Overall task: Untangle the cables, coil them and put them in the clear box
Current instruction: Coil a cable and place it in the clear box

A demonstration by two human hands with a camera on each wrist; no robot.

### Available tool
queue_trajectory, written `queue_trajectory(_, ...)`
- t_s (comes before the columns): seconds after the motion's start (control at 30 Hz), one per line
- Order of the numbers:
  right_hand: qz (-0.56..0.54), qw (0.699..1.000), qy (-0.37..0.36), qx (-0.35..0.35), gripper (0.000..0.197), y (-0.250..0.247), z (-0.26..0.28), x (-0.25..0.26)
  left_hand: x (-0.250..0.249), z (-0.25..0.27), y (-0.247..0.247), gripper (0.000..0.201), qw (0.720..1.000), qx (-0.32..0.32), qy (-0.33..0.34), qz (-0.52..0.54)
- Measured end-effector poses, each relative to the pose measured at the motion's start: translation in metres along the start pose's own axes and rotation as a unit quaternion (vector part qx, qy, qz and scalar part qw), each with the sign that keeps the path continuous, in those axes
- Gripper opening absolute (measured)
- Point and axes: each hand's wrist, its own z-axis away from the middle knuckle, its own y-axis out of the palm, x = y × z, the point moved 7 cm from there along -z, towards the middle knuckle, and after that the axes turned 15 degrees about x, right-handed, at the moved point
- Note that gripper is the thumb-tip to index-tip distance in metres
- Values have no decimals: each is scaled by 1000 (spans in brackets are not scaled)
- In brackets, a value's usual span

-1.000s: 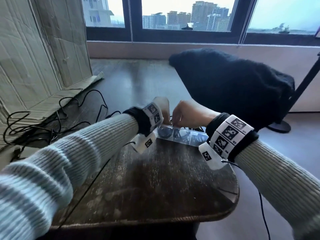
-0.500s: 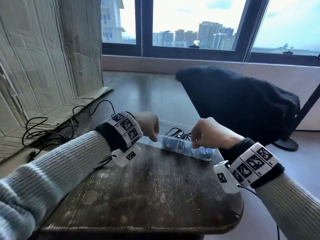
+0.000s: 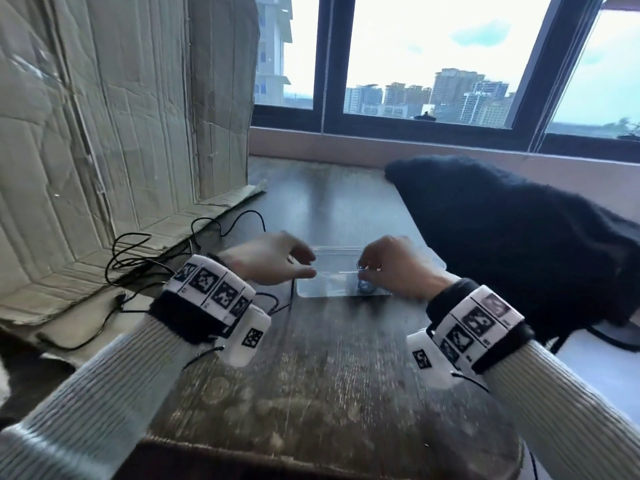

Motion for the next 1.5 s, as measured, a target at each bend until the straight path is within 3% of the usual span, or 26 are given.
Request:
queue_trajectory(0.13,46,975,-158,148,31,40,-9,91,45,48,-22,31,993,-79,-70,52)
queue_trajectory(0.27,167,936,-204,235,50,85,-40,139,72,78,-16,22,982,-128,-137,27)
queue_trajectory(0.33,224,917,-220,244,37,95,-48,150,80,83,-4,21,982,-109,-149,41)
queue_trajectory(0.4,203,927,-234,212,23,88,-55,153,86,84,5,34,985,-78,-133,77)
queue_trajectory(0.43,155,941,-232,192,20,79,-58,151,86,83,10,51,987,-57,-110,103)
queue_trajectory(0.5,-11,962,-224,152,15,55,-62,143,83,80,19,81,986,-9,-66,155)
queue_trajectory(0.53,-113,960,-226,123,13,39,-61,139,80,77,21,84,985,7,-53,163)
queue_trajectory(0.6,-316,918,-230,66,18,6,-50,128,76,69,19,73,986,5,-41,159)
queue_trajectory(0.7,-492,835,-249,-3,15,-43,-26,109,68,53,-5,27,985,-75,-10,155)
queue_trajectory(0.77,-526,805,-269,-57,14,-69,-15,94,61,44,-26,6,975,-132,19,176)
queue_trajectory(0.87,-515,798,-281,-139,17,-99,-3,68,52,36,-60,6,960,-222,59,162)
queue_trajectory(0.93,-503,803,-250,-199,9,-111,1,46,50,36,-78,7,949,-274,71,137)
queue_trajectory(0.97,-490,811,-219,-232,3,-116,6,33,53,36,-87,8,945,-296,67,120)
queue_trajectory(1.0,-436,841,-176,-267,6,-123,11,20,55,37,-95,9,942,-312,62,104)
queue_trajectory(1.03,-363,873,-136,-296,17,-130,19,9,58,36,-102,11,941,-322,60,89)
queue_trajectory(1.07,-325,882,-108,-323,35,-136,27,-7,60,35,-109,12,940,-328,56,74)
queue_trajectory(1.1,-341,868,-92,-349,52,-142,32,-25,60,34,-115,12,939,-332,54,65)
queue_trajectory(1.13,-420,825,-103,-363,62,-145,39,-42,60,32,-120,11,938,-333,58,69)
queue_trajectory(1.17,-519,753,-156,-373,55,-147,42,-56,58,29,-124,11,937,-331,71,86)
queue_trajectory(1.23,-701,551,-262,-369,13,-144,39,-81,49,21,-127,12,932,-323,102,125)
queue_trajectory(1.27,-752,483,-270,-359,7,-140,38,-84,43,16,-128,17,931,-320,112,136)
queue_trajectory(1.3,-772,461,-251,-359,17,-134,39,-84,37,9,-127,24,931,-317,119,139)
queue_trajectory(1.4,-774,460,-223,-375,32,-123,36,-86,18,-9,-124,37,929,-329,121,118)
queue_trajectory(1.47,-763,483,-202,-380,31,-119,33,-82,5,-13,-123,34,915,-367,125,111)
queue_trajectory(1.5,-746,514,-193,-377,29,-119,31,-79,-1,-12,-123,28,905,-387,132,115)
